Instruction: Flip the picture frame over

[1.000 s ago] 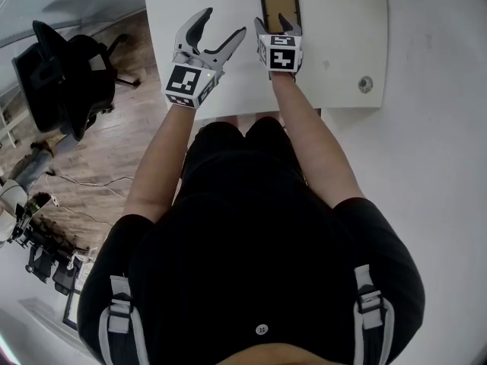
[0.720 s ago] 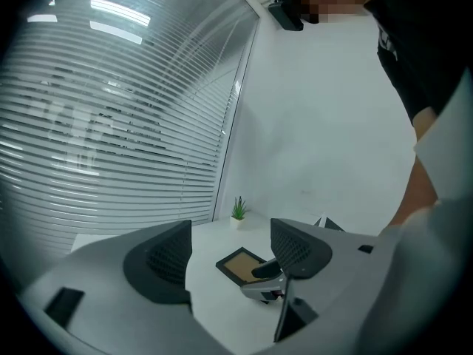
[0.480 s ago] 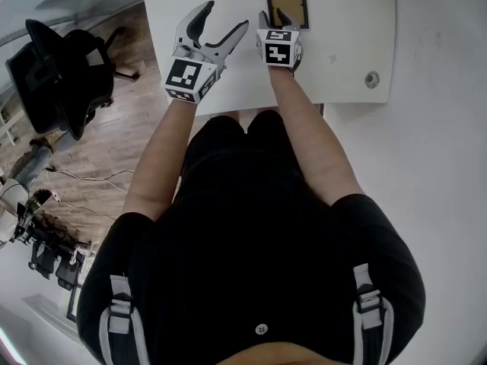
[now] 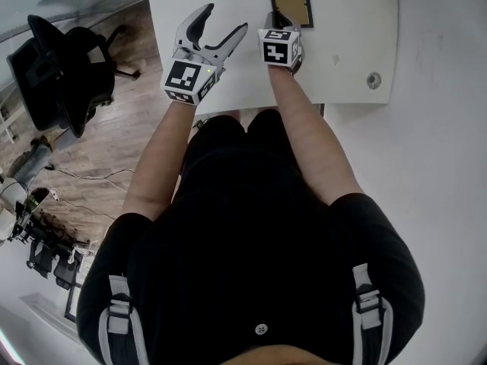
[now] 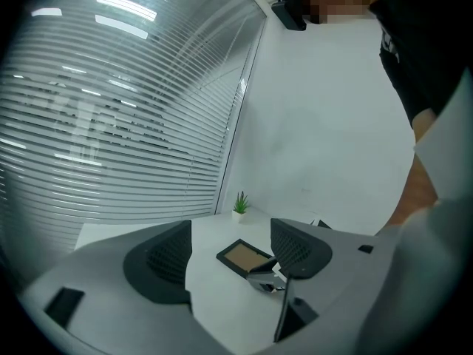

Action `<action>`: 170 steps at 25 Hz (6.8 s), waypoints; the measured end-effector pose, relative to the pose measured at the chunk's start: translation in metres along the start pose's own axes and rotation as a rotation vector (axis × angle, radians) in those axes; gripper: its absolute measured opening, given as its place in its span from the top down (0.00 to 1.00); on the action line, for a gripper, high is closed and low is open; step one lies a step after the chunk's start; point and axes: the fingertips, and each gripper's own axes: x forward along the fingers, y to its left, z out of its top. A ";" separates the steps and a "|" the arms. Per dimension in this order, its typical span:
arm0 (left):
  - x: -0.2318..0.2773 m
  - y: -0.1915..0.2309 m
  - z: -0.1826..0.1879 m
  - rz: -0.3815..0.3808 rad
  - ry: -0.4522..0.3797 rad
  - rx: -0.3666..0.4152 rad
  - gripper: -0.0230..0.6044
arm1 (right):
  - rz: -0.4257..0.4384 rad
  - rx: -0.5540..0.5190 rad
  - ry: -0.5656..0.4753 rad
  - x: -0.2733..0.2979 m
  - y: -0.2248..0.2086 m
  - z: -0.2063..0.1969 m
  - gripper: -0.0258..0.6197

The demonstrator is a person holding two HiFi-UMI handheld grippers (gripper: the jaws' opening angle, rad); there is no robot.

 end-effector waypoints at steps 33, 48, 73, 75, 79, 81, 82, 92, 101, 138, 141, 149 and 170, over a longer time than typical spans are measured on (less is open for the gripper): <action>-0.022 -0.052 0.045 -0.005 -0.029 0.089 0.43 | 0.239 0.229 -0.138 -0.095 -0.012 0.064 0.88; -0.025 -0.059 0.046 0.037 -0.048 0.085 0.43 | 0.533 0.487 -0.162 -0.109 0.002 0.074 0.88; 0.001 -0.077 0.033 0.019 -0.028 0.091 0.43 | 1.043 1.056 -0.084 -0.098 0.013 0.048 0.88; 0.003 -0.079 0.033 0.019 -0.030 0.092 0.43 | 1.074 1.090 -0.082 -0.096 0.013 0.044 0.88; 0.008 -0.081 0.033 0.017 -0.030 0.091 0.43 | 1.134 1.139 -0.089 -0.093 0.015 0.041 0.88; 0.011 -0.081 0.031 0.015 -0.026 0.090 0.43 | 1.160 1.174 -0.092 -0.091 0.016 0.041 0.88; 0.011 -0.082 0.031 0.014 -0.024 0.091 0.43 | 1.170 1.189 -0.093 -0.089 0.015 0.040 0.88; 0.010 -0.085 0.022 0.017 -0.008 0.092 0.43 | 1.177 1.204 -0.118 -0.084 0.004 0.035 0.88; 0.013 -0.093 0.028 0.004 0.000 0.097 0.43 | 1.034 1.093 -0.155 -0.080 -0.021 0.034 0.86; 0.000 -0.083 0.076 -0.010 -0.038 0.127 0.43 | 0.547 0.165 -0.341 -0.165 -0.055 0.134 0.63; -0.006 -0.087 0.085 -0.016 -0.043 0.136 0.43 | 0.551 0.115 -0.384 -0.189 -0.053 0.147 0.63; -0.025 -0.102 0.113 -0.035 -0.083 0.150 0.43 | 0.533 -0.064 -0.530 -0.248 -0.042 0.168 0.69; -0.068 -0.157 0.158 -0.095 -0.171 0.183 0.45 | 0.563 -0.240 -0.728 -0.351 -0.016 0.173 0.95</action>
